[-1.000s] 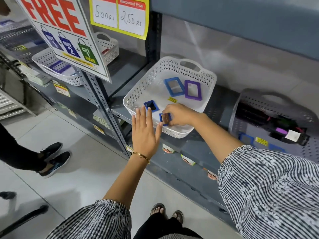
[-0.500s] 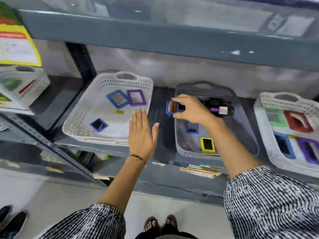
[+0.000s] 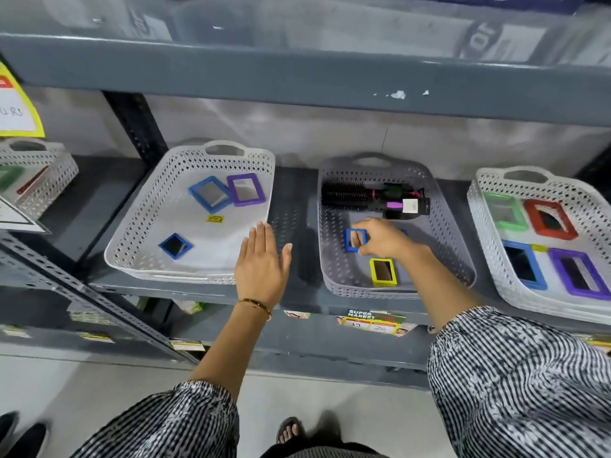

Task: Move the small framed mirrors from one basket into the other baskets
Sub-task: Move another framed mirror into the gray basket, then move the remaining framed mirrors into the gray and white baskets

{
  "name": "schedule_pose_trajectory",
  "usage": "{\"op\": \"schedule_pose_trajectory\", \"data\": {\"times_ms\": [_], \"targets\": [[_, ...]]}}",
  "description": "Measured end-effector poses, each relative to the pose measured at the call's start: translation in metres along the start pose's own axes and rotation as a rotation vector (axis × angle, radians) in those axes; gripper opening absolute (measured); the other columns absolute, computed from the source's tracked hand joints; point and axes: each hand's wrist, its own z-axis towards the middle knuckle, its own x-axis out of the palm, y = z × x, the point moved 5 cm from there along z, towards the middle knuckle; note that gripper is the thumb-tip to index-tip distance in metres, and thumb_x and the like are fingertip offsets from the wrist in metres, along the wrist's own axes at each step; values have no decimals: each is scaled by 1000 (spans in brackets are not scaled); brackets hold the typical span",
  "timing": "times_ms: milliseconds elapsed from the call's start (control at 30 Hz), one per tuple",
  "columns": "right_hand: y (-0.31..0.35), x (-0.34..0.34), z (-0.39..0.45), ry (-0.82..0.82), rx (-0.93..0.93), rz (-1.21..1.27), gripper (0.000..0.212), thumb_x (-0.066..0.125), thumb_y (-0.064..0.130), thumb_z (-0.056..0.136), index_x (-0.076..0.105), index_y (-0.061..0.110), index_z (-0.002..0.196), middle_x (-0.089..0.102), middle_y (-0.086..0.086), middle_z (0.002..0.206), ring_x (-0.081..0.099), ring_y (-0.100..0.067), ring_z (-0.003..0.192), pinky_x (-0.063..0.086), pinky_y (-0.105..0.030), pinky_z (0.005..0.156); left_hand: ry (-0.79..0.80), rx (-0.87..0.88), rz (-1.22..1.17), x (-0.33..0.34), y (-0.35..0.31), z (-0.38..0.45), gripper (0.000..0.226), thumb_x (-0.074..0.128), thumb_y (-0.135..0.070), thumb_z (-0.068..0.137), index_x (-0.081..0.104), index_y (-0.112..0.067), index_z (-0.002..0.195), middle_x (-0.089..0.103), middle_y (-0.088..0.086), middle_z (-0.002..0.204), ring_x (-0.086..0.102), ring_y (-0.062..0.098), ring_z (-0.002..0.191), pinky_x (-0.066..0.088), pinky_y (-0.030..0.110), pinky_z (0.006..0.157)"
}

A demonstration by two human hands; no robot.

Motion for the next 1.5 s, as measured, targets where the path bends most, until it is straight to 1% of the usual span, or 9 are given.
{"op": "schedule_pose_trajectory", "data": {"times_ms": [267, 333, 400, 467, 667, 933, 1233, 1333, 1500], "targets": [[-1, 4, 3, 42, 14, 21, 19, 60, -10, 73, 55, 9, 75, 52, -10, 94, 53, -27, 80, 45, -38, 71, 11, -8, 7, 1, 0, 0, 57, 37, -39, 97, 34, 0, 139, 41, 19, 145, 35, 32, 136, 26, 40, 114], [-3, 4, 5, 41, 45, 12, 22, 62, -8, 75, 60, 1, 94, 52, -12, 108, 56, -31, 92, 46, -36, 74, 18, -7, 10, 1, 1, 0, 58, 35, -40, 97, 32, -1, 140, 38, 18, 147, 33, 31, 138, 24, 39, 115], [0, -1, 8, 32, 54, -13, 58, 64, -5, 77, 47, -1, 133, 44, -13, 138, 52, -32, 117, 47, -35, 90, 21, -7, 2, 1, 0, 1, 59, 33, -41, 98, 30, -2, 141, 36, 17, 148, 30, 30, 139, 21, 38, 116], [17, -10, 14, -22, -12, -25, 70, 65, -2, 78, 38, 5, 142, 38, -11, 147, 48, -30, 126, 42, -32, 100, 8, -18, -27, -4, 0, 1, 59, 32, -41, 98, 29, -3, 142, 35, 16, 149, 28, 29, 140, 17, 38, 117], [127, -17, 33, -160, -365, 16, 59, 66, 2, 77, 51, 7, 135, 52, -14, 140, 48, -26, 130, 32, -25, 108, -142, -144, -51, -34, 25, -10, 71, 14, -52, 94, 26, -1, 142, 27, 19, 152, 17, 33, 143, 6, 43, 117], [247, 61, 79, 210, -538, -40, 67, 72, 7, 80, 43, 9, 140, 45, -10, 147, 46, -22, 132, 38, -29, 106, -224, -420, -29, -53, 99, -33, 98, -11, -67, 82, 21, 4, 142, 21, 23, 153, 13, 37, 143, 6, 43, 118], [306, 124, 112, 400, -691, -489, 82, 72, 12, 79, 27, 15, 148, 29, -6, 156, 33, -26, 140, 31, -33, 113, -180, -429, -24, -35, 112, -38, 72, 37, -46, 95, 12, -3, 146, 10, 17, 156, 0, 30, 145, -2, 38, 118], [306, 135, 116, 434, -706, -522, 68, 69, 13, 79, 39, 15, 141, 46, -7, 145, 46, -26, 129, 39, -32, 104, -191, -417, -15, -34, 114, -38, 71, 38, -45, 95, 13, -3, 145, 13, 18, 156, -2, 28, 143, -2, 39, 116], [296, 136, 112, 359, -738, -426, 23, 63, 11, 78, 65, 19, 99, 65, -4, 108, 62, -25, 99, 52, -39, 89, -225, -418, -11, -33, 113, -38, 69, 30, -47, 94, 18, -3, 145, 20, 18, 154, -2, 26, 141, 2, 41, 116]]}}
